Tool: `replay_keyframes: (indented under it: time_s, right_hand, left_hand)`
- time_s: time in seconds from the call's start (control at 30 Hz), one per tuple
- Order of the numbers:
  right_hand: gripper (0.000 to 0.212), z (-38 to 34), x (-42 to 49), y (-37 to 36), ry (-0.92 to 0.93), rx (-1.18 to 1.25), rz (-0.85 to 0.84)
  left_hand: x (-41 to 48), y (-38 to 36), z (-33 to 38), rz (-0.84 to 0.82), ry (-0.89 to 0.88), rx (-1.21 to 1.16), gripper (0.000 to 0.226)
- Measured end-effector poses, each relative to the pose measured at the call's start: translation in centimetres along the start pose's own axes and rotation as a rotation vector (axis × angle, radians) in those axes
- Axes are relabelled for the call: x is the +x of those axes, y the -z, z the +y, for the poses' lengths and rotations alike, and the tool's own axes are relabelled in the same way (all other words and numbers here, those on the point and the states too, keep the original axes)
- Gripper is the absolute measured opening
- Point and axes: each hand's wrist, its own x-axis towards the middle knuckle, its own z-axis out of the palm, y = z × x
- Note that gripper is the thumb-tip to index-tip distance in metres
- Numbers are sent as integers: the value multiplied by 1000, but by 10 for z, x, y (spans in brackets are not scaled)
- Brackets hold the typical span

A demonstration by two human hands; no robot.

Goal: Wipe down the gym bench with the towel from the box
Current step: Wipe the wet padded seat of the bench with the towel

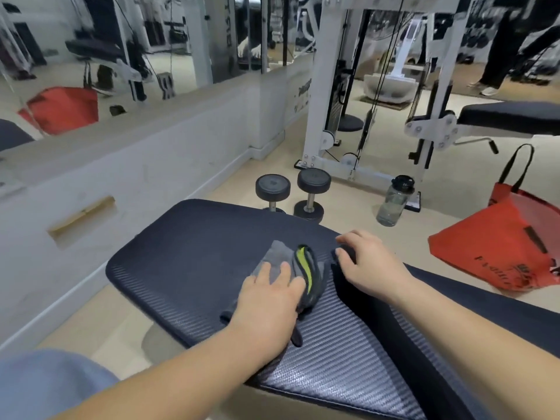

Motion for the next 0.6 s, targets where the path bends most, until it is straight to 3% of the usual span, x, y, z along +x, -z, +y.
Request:
replay_keyframes:
  time_s: [0.1, 0.17, 0.23, 0.3, 0.43, 0.5, 0.6]
  right_hand:
    - [32, 8, 21, -6, -79, 42, 5]
    - [37, 13, 33, -10, -117, 55, -9]
    - [44, 17, 43, -13, -158, 51, -19]
    - [44, 20, 51, -15, -210, 47, -20]
    - [27, 22, 63, -17, -256, 46, -11]
    - [30, 25, 63, -16, -264, 53, -15]
    - [42, 28, 60, -12, -284, 84, -35]
  left_hand:
    - [31, 11, -33, 10, -173, -40, 56]
    - [59, 14, -63, 17, -45, -128, 64]
    - [82, 16, -67, 57, 135, -157, 54]
    - [98, 17, -45, 51, 185, -110, 43]
    - [117, 10, -26, 49, -116, -138, 58]
    - [136, 11, -50, 26, -168, -172, 66]
    - [160, 16, -85, 66, -32, -192, 29]
